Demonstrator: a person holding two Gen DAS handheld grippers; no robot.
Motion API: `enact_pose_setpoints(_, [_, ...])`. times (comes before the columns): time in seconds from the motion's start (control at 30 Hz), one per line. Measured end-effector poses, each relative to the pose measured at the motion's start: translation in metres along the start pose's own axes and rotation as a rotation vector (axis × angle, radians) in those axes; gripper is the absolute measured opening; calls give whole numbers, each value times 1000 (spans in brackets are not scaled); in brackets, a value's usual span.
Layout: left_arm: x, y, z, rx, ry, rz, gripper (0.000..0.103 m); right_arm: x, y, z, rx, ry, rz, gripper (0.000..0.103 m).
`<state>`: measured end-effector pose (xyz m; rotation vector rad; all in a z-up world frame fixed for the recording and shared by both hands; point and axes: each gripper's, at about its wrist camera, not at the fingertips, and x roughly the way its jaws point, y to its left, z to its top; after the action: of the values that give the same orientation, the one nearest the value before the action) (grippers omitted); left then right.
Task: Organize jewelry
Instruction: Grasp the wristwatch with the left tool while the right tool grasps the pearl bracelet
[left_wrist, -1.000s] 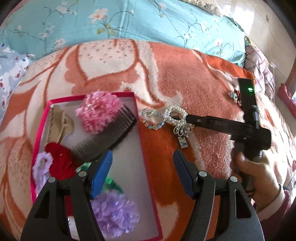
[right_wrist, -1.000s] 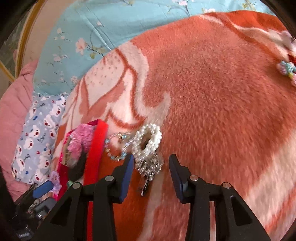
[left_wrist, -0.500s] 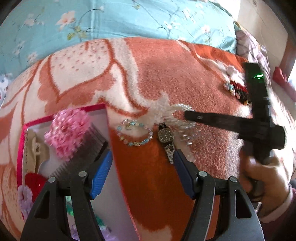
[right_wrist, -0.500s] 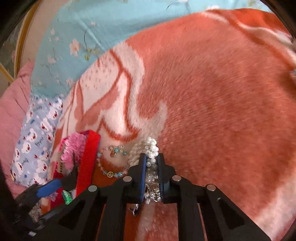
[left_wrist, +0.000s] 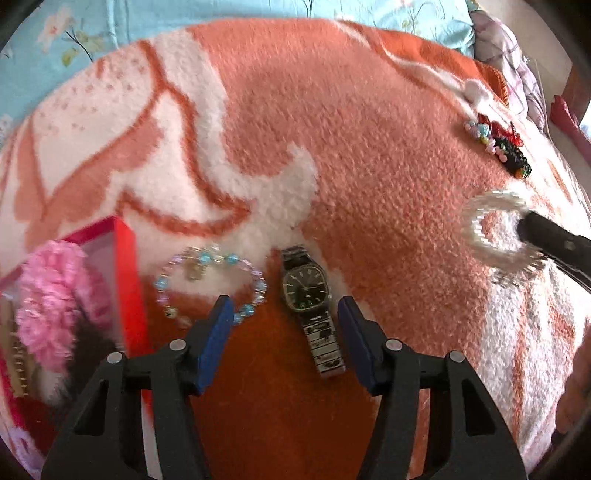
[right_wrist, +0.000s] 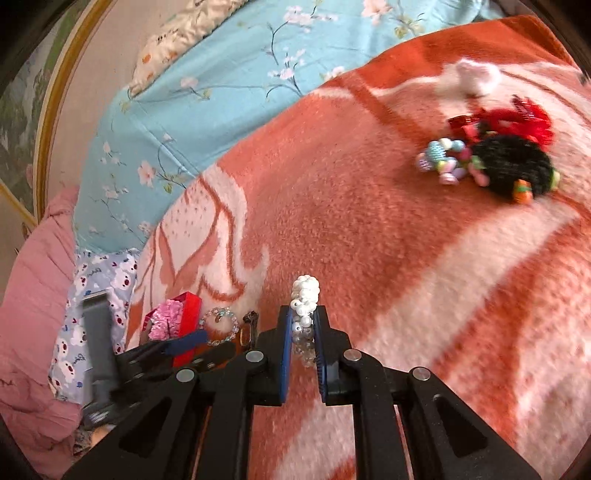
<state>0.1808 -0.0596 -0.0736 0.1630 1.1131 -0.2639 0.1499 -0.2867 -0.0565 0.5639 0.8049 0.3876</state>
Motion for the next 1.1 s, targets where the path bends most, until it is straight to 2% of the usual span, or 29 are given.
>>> enact_pose_setpoints(0.17, [0, -7, 1, 14, 8, 9, 58, -13, 1, -1, 0, -20, 10, 11])
enact_pose_setpoints(0.27, [-10, -5, -2, -12, -3, -36, 58, -19, 2, -2, 0, -29, 23, 11])
enact_pose_setpoints(0.37, [-5, -6, -8, -42, 34, -79, 58, -21, 4, -4, -4, -32, 42, 11])
enact_pose_setpoints(0.47, [4, -13, -12, -38, 53, -54, 59, -22, 4, -6, -4, -33, 60, 11])
enact_pose_setpoints(0.53, [9, -11, -9, -73, 58, -55, 58, -21, 2, -6, 6, -31, 70, 11])
enact_pose_setpoints(0.7, [15, -7, -1, -120, 61, -94, 35, -24, -2, -7, 18, -37, 76, 11])
enact_pose_setpoints(0.73, [14, -8, -1, -116, 59, -87, 23, -25, -3, -7, 19, -38, 78, 11])
enact_pose_setpoints(0.93, [-5, -13, -11, -112, 33, -96, 23, -31, 3, -8, 8, -48, 97, 11])
enact_pose_setpoints(1.1, [-31, -12, -21, -134, -20, -124, 22, -38, 4, -10, 8, -52, 98, 11])
